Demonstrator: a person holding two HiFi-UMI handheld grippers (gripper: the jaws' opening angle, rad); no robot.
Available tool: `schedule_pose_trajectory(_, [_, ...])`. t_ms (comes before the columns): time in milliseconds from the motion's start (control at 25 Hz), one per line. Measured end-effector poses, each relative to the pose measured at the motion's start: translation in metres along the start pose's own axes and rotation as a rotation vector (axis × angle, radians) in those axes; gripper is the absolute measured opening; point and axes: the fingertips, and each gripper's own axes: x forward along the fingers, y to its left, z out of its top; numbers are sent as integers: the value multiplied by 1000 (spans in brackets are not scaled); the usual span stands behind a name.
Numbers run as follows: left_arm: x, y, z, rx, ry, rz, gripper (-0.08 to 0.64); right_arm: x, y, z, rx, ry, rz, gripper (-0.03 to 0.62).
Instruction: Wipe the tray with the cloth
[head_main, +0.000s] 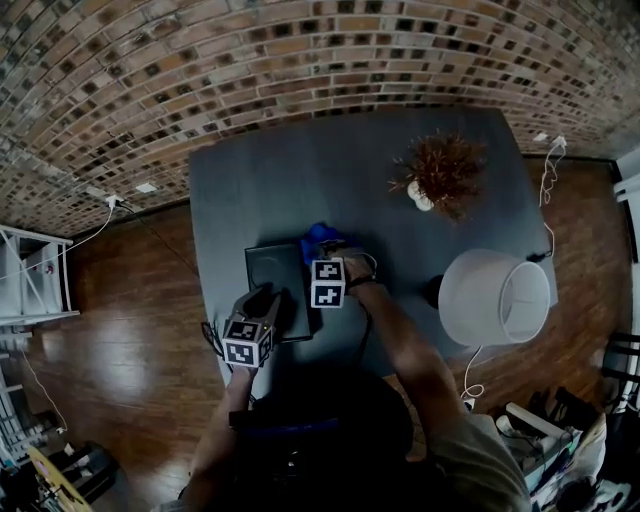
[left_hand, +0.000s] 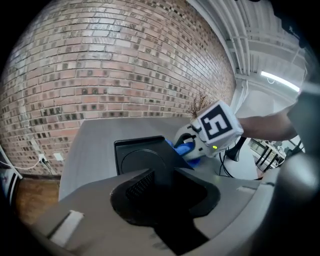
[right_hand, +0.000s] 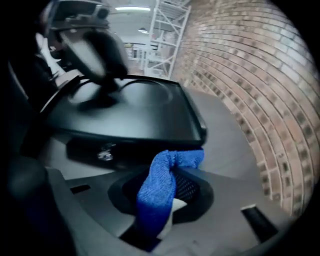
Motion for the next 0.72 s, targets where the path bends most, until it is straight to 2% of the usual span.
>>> schedule_pose_trajectory(120, [-1, 4, 2, 6, -2, 16, 123, -18, 55, 1, -274, -39, 126, 113])
schedule_pose_trajectory(160, [-1, 4, 2, 5, -6, 21, 123, -23, 65, 0, -331, -49, 147, 114])
schedule_pose_trajectory(200, [-1, 4, 3, 5, -11, 25, 123, -29, 67, -4, -342, -56, 154, 112])
schedule_pose_trajectory(240, [0, 4, 3, 6, -13, 29, 123, -36, 62, -8, -296, -58, 141, 112])
schedule_pose_trajectory(280, [0, 3, 2, 9, -11, 30, 123, -44, 50, -12, -201, -56, 105, 114])
schedule_pose_trajectory(360, [1, 3, -1, 19, -3, 29, 123, -58, 30, -17, 47, -30, 18, 114])
schedule_pose_trajectory(400, [1, 4, -2, 27, 2, 30, 123, -62, 31, -16, 140, -14, 1, 114])
schedule_pose_trajectory(440, [0, 5, -5, 35, 8, 35, 123, -63, 41, -10, 180, -6, -2, 114])
schedule_pose_trajectory(480, [0, 6, -7, 38, 11, 40, 123, -61, 57, 2, 164, -9, -4, 114])
schedule_pose_trajectory(560, [0, 7, -7, 35, 7, 50, 123, -58, 95, 22, 45, 2, -10, 117])
schedule_pose_trajectory(600, [0, 7, -6, 35, 6, 52, 123, -60, 118, 26, -21, 13, 23, 115])
schedule_pose_trajectory(680, [1, 7, -5, 40, 9, 55, 123, -71, 172, 26, -118, -15, 189, 115])
schedule_pose_trajectory(720, [1, 8, -6, 41, 10, 57, 123, -75, 192, 25, -117, -54, 266, 115])
